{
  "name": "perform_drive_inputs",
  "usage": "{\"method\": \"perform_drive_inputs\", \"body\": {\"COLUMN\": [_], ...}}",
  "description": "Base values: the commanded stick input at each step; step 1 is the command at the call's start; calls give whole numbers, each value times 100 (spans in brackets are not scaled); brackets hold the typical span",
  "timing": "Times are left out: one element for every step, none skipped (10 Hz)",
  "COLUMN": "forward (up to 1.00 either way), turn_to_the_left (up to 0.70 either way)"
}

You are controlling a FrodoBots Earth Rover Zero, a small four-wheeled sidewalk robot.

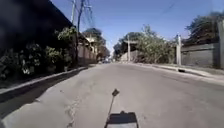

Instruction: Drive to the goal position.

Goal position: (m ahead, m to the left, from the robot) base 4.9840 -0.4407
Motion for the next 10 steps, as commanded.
{"method": "perform_drive_inputs", "body": {"forward": [100,100,100,100,100,100,100,100,100,100], "turn_to_the_left": [0,0,0,0,0,0,0,0,0,0]}}
